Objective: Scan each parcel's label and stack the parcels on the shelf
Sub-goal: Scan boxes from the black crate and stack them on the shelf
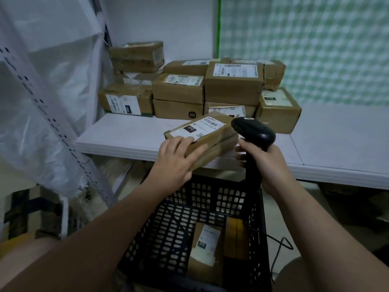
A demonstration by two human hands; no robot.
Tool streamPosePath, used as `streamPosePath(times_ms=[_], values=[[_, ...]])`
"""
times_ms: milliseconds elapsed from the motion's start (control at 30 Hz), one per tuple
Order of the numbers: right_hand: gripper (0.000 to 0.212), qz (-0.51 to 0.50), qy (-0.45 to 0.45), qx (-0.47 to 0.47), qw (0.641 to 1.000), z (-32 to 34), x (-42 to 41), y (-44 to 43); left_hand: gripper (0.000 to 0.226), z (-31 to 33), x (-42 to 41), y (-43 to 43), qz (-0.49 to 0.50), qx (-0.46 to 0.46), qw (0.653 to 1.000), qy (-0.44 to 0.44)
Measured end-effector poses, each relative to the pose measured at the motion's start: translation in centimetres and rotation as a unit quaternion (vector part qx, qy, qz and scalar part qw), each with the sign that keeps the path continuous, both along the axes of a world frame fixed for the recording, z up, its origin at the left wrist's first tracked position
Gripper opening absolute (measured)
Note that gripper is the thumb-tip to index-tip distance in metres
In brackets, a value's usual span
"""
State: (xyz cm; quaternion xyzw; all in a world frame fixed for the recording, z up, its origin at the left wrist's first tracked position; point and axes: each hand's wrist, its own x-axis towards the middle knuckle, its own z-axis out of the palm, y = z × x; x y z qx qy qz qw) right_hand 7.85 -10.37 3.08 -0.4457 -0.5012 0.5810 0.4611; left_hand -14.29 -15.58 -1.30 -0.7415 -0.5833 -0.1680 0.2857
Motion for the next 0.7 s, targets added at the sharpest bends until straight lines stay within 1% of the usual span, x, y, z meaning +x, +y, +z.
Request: streamPosePath(times_ms=[100, 167, 200, 233, 267, 300, 367, 400, 433, 467, 500, 533, 600, 700], values=[[0.022, 0.01, 0.003, -0.007, 1.0, -0.3, 0.0, 0.6, 0.089, -0.9, -0.1, 1.2, 0.011, -0.012, 1.0, 0.008], [0.019, 0.014, -0.002, -0.006, 1.0, -0.4, -0.2, 0.9, 0.078, -0.8, 0.0, 1.7, -0.006, -0.025, 1.0, -0.008], [0.019, 0.014, 0.0, -0.007, 1.0, -0.5, -0.2, 1.1, 0.073, -0.5, 0.1, 1.7, -0.017, -0.036, 0.998, -0.048], [0.017, 0.012, 0.004, -0.007, 1.0, -0.6, -0.3, 1.2, 0.07, 0.0, 0.3, 1.8, -0.019, -0.052, 0.991, -0.118], [0.016, 0.011, 0.007, -0.008, 1.0, -0.7, -0.3, 1.4, 0.066, 0.7, 0.6, 1.8, -0.012, -0.067, 0.976, -0.205], [0.017, 0.012, 0.01, -0.01, 1.0, -0.7, -0.3, 1.6, 0.062, 1.4, 0.7, 2.0, 0.004, -0.067, 0.957, -0.284], [0.021, 0.02, 0.022, -0.028, 0.999, -1.0, -0.5, 1.8, 0.055, 2.7, 0.4, 3.0, 0.066, -0.052, 0.914, -0.396], [0.023, 0.026, 0.032, -0.045, 0.998, -1.1, -0.7, 1.8, 0.053, 3.2, -0.1, 3.6, 0.101, -0.075, 0.885, -0.449], [0.023, 0.036, 0.043, -0.065, 0.996, -1.3, -1.0, 1.6, 0.051, 3.6, -0.5, 4.1, 0.125, -0.117, 0.845, -0.506], [0.024, 0.049, 0.053, -0.084, 0.994, -1.5, -1.3, 1.5, 0.051, 3.8, -0.9, 4.4, 0.129, -0.164, 0.8, -0.562], [0.025, 0.065, 0.06, -0.102, 0.991, -1.6, -1.7, 1.2, 0.05, 3.7, -1.2, 4.6, 0.119, -0.2, 0.763, -0.604], [0.026, 0.081, 0.065, -0.116, 0.988, -1.8, -2.1, 0.9, 0.049, 3.6, -1.2, 4.4, 0.107, -0.22, 0.741, -0.625], [0.027, 0.105, 0.08, -0.13, 0.983, -2.1, -2.8, 0.5, 0.042, 3.2, -0.8, 3.7, 0.086, -0.24, 0.715, -0.651], [0.021, 0.092, 0.085, -0.118, 0.985, -2.3, -3.5, 0.2, 0.023, 2.3, -0.3, 3.0, 0.07, -0.277, 0.648, -0.706]])
